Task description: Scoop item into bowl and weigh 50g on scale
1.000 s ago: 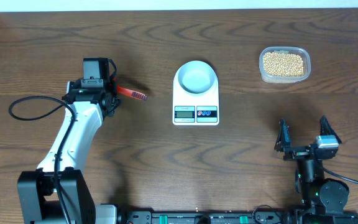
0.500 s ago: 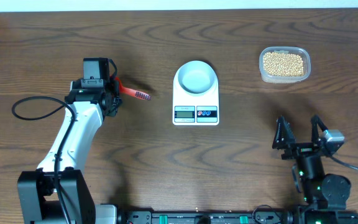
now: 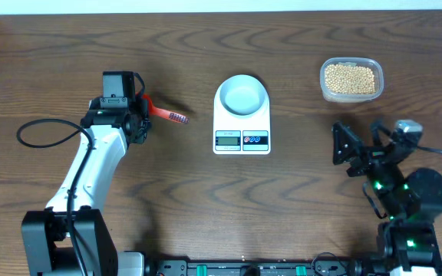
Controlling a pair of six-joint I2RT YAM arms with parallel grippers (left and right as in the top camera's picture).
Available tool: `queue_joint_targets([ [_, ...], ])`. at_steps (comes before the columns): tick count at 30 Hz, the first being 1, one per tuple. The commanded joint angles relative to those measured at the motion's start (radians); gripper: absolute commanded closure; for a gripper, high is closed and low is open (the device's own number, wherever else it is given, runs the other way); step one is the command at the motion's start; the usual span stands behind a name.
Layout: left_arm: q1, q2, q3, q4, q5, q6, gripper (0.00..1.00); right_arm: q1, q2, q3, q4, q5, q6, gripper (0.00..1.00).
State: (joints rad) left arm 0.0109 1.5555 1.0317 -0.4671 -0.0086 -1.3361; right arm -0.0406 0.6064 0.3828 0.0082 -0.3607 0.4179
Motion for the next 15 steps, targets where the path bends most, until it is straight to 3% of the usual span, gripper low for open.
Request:
queue_joint_targets([
  [1,-0.001,-0.014,0.021,-0.001,0.008,-0.009,0.93,0.006,0.042,0.014,-0.035,-0.042,0.023,0.01],
  [6,-0.001,-0.014,0.021,-0.001,0.066,-0.008,0.93,0.006,0.062,0.014,0.009,-0.090,0.183,0.01],
  [15,-0.002,-0.015,0.021,0.031,0.190,0.052,0.93,0.046,0.198,0.014,0.313,-0.068,0.254,0.04],
])
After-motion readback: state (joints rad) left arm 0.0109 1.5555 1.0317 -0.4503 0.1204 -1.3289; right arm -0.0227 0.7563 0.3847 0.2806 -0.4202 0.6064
